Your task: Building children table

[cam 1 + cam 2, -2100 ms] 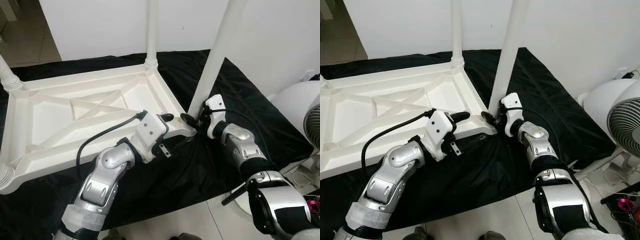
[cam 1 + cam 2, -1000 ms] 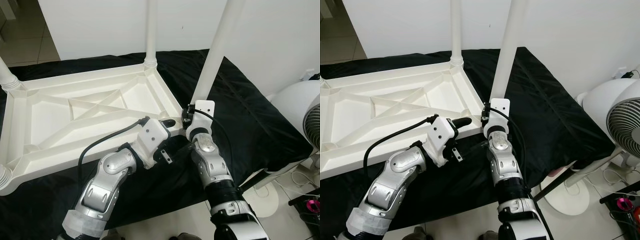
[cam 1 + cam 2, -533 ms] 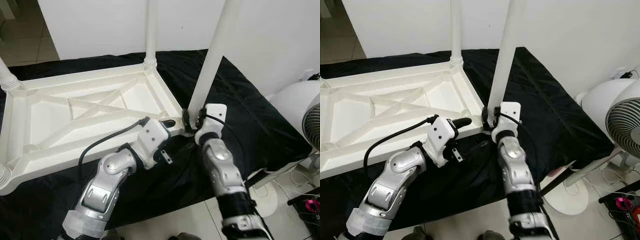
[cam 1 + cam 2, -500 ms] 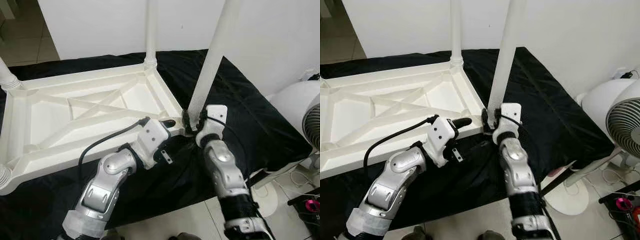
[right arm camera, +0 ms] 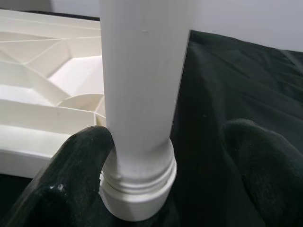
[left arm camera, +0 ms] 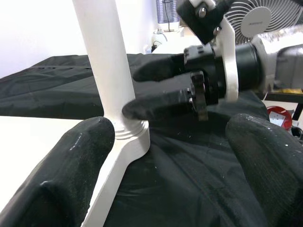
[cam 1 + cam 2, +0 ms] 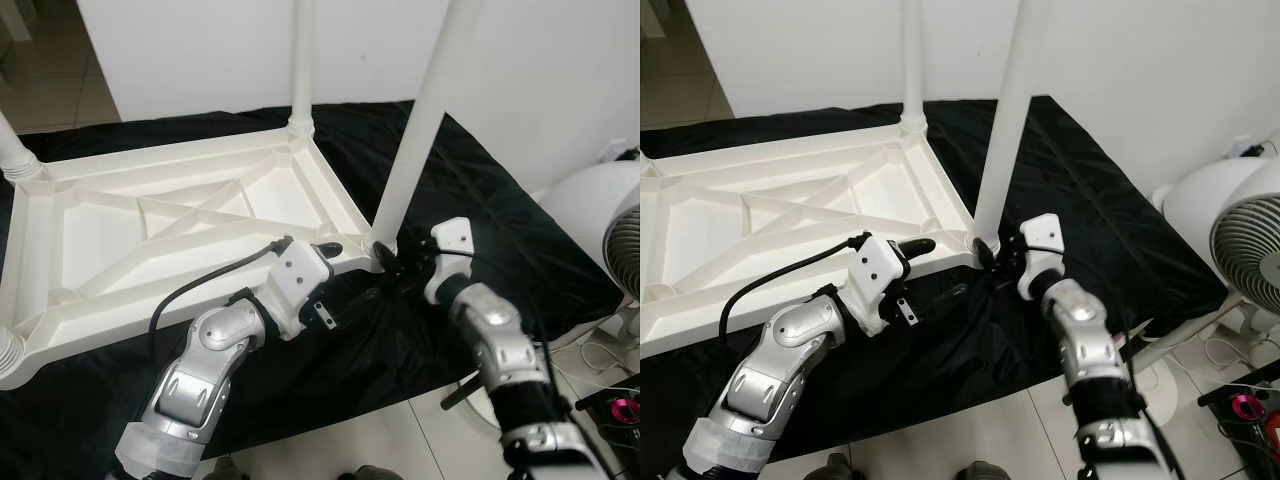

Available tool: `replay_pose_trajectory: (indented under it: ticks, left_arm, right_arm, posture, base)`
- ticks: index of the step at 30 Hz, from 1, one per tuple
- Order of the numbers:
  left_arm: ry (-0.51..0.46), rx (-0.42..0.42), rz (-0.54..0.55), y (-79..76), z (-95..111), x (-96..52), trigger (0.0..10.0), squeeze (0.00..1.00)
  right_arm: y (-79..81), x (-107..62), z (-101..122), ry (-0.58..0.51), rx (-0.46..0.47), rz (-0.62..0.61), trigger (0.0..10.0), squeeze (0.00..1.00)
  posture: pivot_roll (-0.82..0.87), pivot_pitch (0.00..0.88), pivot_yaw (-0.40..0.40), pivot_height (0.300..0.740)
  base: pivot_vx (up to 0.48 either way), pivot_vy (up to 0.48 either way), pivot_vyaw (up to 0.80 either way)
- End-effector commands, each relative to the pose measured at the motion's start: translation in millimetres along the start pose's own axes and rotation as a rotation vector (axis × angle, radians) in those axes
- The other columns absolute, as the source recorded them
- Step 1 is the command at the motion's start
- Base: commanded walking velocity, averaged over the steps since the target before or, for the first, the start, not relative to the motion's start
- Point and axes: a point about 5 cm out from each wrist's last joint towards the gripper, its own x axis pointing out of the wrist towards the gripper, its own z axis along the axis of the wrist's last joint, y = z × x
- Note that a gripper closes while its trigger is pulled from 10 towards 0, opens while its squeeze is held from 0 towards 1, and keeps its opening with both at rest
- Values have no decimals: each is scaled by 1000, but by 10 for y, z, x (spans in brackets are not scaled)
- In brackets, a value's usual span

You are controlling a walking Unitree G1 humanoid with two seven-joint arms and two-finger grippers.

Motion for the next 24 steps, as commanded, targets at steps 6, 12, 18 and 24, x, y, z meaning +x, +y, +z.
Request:
replay_pose_trajectory:
  ticks: [6, 12, 18, 24]
  left_arm:
    - [-1, 11, 38, 43, 16, 35, 10000, 0]
    - [-9, 15, 33, 47, 38, 62, 10000, 0]
    - [-10, 21, 34, 57, 44, 59, 10000, 0]
    - [-7, 21, 47, 59, 38, 40, 10000, 0]
  right_arm:
    - [-74, 162, 17, 26, -32, 79, 10000, 0]
    - [7, 340, 22, 59, -56, 155, 10000, 0]
    - [104, 440, -25, 94, -62, 220, 392, 0]
    - [94, 378, -150, 144, -23, 250, 0, 0]
  posture:
    - [-44, 0, -15, 740]
    - [-42, 0, -8, 740]
    - [-25, 0, -16, 740]
    - [-20, 0, -20, 740]
  base:
    - [0, 0, 0]
    - [0, 0, 0]
    - [0, 0, 0]
    - [0, 0, 0]
